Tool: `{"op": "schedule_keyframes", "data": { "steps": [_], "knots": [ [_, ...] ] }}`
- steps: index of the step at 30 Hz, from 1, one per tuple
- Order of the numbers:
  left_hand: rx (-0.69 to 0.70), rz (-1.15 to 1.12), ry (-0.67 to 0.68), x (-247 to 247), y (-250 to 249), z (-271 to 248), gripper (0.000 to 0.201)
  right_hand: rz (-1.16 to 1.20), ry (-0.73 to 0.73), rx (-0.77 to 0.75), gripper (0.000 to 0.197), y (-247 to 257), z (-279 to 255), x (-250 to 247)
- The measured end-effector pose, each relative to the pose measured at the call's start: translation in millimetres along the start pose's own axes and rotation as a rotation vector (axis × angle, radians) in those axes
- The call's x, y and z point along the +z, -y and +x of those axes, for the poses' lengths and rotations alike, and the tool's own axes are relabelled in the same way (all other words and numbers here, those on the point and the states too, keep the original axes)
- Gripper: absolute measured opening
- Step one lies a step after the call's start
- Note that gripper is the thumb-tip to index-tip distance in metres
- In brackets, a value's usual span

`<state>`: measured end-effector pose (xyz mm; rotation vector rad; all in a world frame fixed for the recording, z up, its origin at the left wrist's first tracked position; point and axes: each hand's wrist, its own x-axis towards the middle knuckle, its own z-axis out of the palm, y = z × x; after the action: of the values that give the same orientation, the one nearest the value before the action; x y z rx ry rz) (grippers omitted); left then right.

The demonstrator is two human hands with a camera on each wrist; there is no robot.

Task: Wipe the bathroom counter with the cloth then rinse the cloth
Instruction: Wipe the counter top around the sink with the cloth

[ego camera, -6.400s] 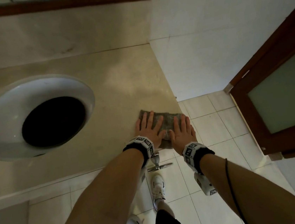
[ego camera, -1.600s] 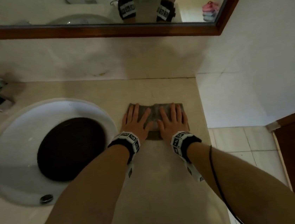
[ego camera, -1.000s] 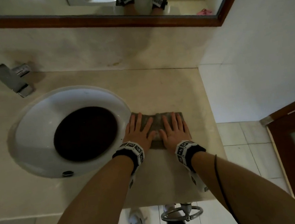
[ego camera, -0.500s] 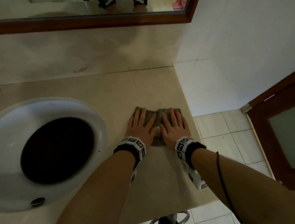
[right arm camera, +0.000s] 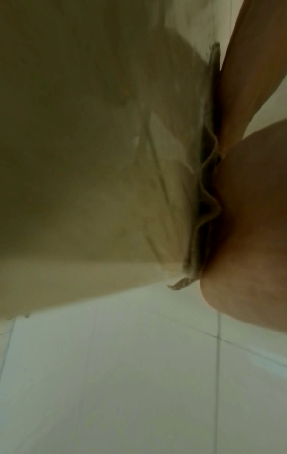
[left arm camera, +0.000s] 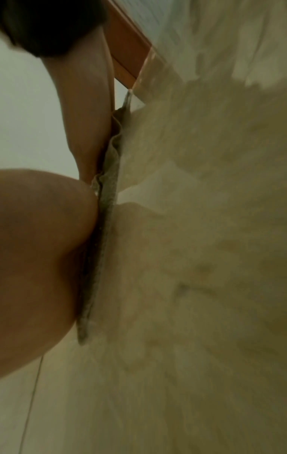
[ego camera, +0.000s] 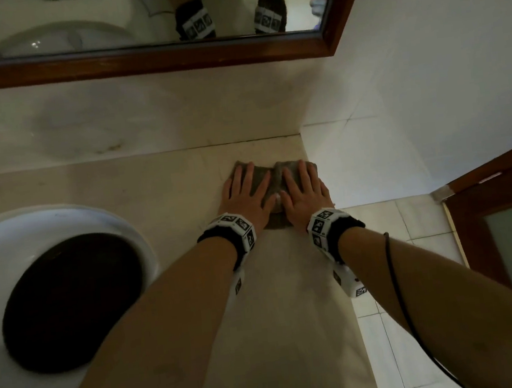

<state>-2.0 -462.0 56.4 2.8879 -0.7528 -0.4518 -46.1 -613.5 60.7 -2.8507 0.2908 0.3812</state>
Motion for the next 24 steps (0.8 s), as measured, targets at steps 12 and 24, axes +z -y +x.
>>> {"op": "schedule_keyframes", "data": {
  "steps": [12, 24],
  "knots": [
    [-0.086, -0.040, -0.040, -13, 1, 49, 0.059, -0.038, -0.062, -0.087, 0.060, -3, 65, -14],
    [-0.174, -0.091, 0.013, -6, 39, -35, 0.063, -0.065, 0.034, -0.015, 0.061, 54, -9, 6]
  ]
}}
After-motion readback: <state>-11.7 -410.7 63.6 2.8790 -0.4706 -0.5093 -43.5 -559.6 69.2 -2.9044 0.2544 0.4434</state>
